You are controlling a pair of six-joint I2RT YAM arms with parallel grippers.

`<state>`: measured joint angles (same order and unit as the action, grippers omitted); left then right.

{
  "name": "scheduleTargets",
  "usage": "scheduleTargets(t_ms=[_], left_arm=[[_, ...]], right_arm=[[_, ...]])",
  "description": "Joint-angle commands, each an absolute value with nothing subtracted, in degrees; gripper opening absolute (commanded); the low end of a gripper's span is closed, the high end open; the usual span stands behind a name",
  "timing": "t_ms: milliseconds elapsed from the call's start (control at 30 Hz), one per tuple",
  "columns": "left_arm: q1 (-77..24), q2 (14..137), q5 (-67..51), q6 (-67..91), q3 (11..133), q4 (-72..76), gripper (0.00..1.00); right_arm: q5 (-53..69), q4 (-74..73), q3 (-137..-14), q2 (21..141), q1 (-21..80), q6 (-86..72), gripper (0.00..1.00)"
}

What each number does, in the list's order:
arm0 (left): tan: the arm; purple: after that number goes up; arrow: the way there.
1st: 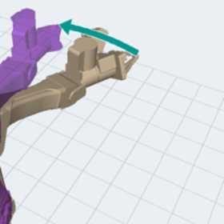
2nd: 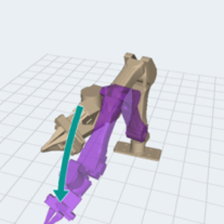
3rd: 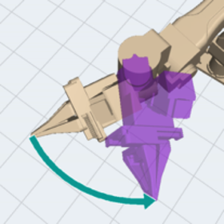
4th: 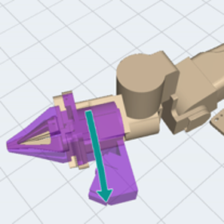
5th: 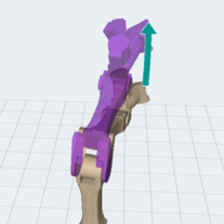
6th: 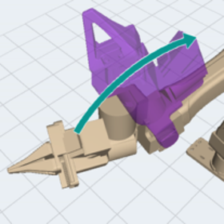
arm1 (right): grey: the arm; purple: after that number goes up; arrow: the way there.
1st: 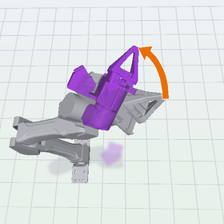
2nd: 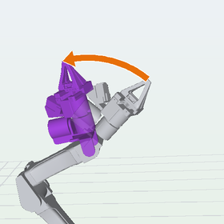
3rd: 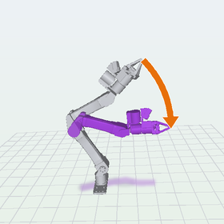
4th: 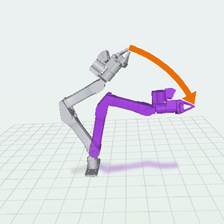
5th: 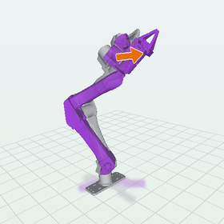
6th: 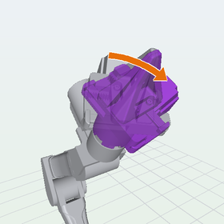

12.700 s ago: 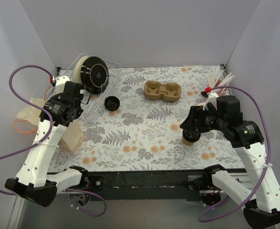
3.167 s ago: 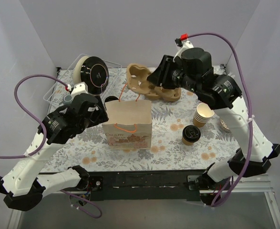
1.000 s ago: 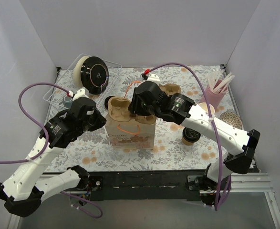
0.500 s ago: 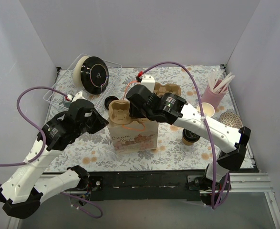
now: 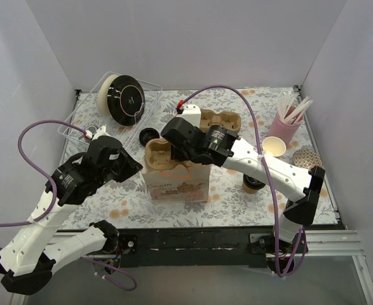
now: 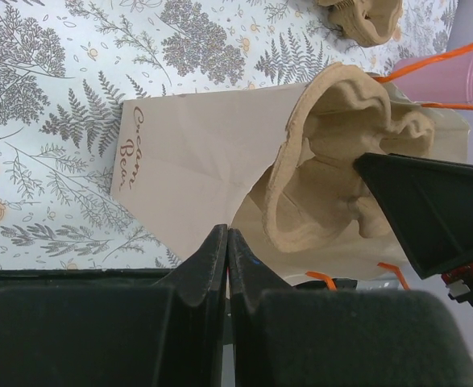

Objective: Pack the takeout coffee

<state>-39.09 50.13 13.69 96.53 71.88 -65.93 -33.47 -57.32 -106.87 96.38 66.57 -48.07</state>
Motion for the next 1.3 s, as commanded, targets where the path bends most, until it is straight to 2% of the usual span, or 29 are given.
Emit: scheduleTargets(t_ms=[0, 300, 433, 467, 500, 567, 767, 933, 1133, 1267], left_arm=[[-38.85, 48.34, 13.10, 97.73, 71.54, -66.89, 0.00], [-38.85, 47.64, 11.43, 97.21, 71.81, -66.27, 0.00], [-38.85, 48.07, 11.69, 95.98, 73.56, -67.06, 0.34], [-38.85, 48.16, 12.65, 94.93, 74.61, -67.15, 0.47], [-38.85, 48.43, 13.09, 93.96, 75.23, -67.24, 0.53], [-38.85, 49.74, 15.10, 91.95, 77.15, -68.20, 0.59], [-38.85, 54.39, 17.57, 86.49, 80.06, -68.64, 0.62], [-38.85, 55.90, 15.56, 83.67, 80.69, -66.71, 0.57], [-38.85, 55.55, 14.15, 81.39, 78.66, -62.85, 0.59], [-38.85, 58.35, 15.12, 81.13, 80.07, -64.24, 0.57]], right_arm=[[-35.51, -58.53, -109.60, 97.12, 67.15, -48.78, 0.38], [-36.21, -59.41, -109.51, 98.26, 67.41, -48.25, 0.39], [-36.12, -59.59, -109.42, 97.91, 67.59, -47.81, 0.39], [-36.21, -58.98, -108.73, 97.82, 67.76, -47.12, 0.38], [-36.04, -58.19, -108.11, 97.04, 67.85, -46.59, 0.39], [-34.98, -56.35, -106.18, 95.98, 67.94, -45.44, 0.39], [-33.05, -53.27, -99.85, 92.29, 67.85, -43.86, 0.38], [-32.08, -50.46, -94.76, 88.95, 67.85, -41.93, 0.39], [-32.43, -52.12, -94.83, 88.86, 67.94, -41.48, 0.38], [-31.56, -49.50, -94.39, 88.86, 67.94, -40.26, 0.39]])
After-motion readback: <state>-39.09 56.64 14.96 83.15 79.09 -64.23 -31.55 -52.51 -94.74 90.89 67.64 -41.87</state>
